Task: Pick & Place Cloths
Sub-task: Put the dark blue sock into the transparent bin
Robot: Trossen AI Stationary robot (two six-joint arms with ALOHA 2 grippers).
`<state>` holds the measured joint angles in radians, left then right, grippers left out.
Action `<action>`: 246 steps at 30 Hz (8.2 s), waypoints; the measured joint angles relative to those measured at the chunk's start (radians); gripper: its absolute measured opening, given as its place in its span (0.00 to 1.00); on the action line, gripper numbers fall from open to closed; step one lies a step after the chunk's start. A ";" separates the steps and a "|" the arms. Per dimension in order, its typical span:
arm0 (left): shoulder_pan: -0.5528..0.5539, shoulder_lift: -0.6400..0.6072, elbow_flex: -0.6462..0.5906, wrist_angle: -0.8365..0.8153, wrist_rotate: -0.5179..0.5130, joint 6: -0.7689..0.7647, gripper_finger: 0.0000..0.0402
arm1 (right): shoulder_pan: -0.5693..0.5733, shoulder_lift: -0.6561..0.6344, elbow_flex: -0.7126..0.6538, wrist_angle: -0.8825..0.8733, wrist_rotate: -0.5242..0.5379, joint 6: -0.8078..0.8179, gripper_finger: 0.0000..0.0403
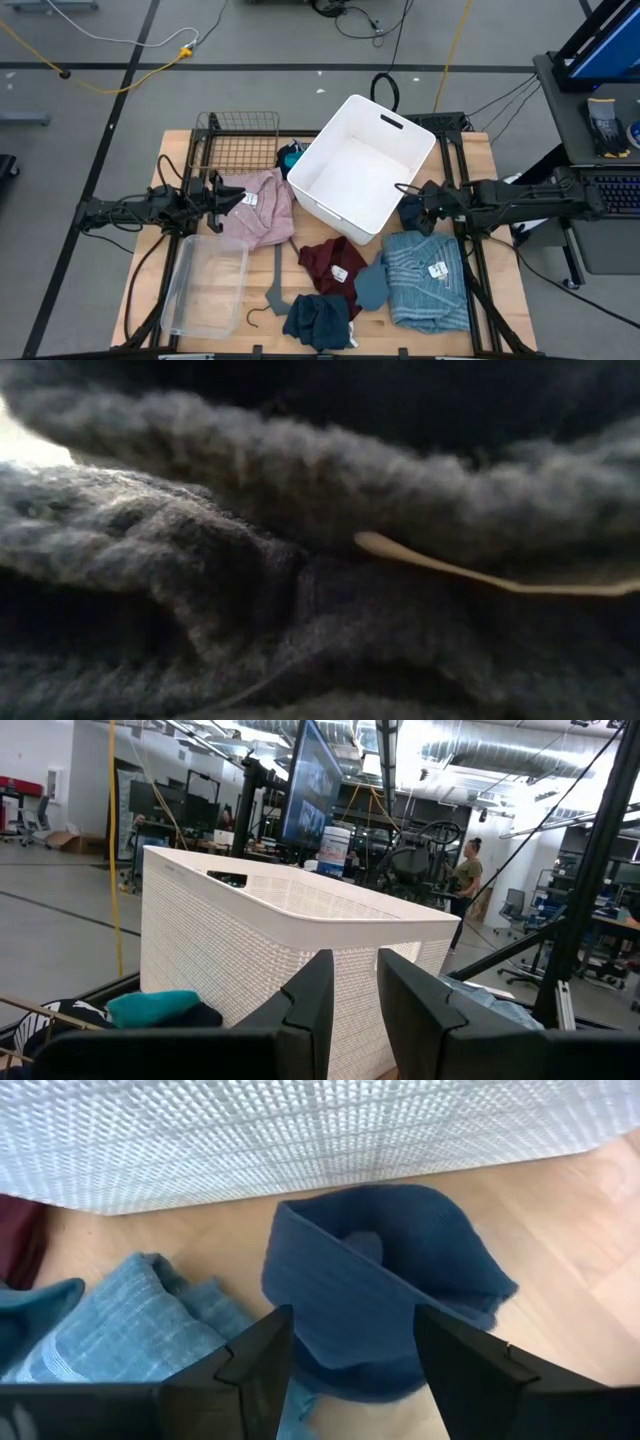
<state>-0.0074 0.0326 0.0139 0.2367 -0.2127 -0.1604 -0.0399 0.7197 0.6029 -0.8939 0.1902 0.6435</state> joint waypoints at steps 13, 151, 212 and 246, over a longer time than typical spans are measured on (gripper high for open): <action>0.000 0.000 0.000 0.000 0.000 0.000 0.20 | 0.000 0.000 -0.124 0.115 -0.003 0.102 0.49; -0.195 0.821 0.711 0.019 0.196 -0.051 0.20 | 0.158 0.765 0.716 1.286 -0.663 0.070 0.00; -0.228 1.204 0.824 0.313 0.315 -0.110 0.05 | 0.131 0.816 0.714 1.308 -0.487 -0.079 0.05; -0.697 0.858 1.052 -0.712 -0.221 -0.515 0.02 | 0.168 0.715 0.715 0.956 -0.526 -0.281 0.21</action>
<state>-0.7044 0.8910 1.0655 -0.4753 -0.4337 -0.6752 0.1286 1.4347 1.3174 0.0624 -0.3362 0.3624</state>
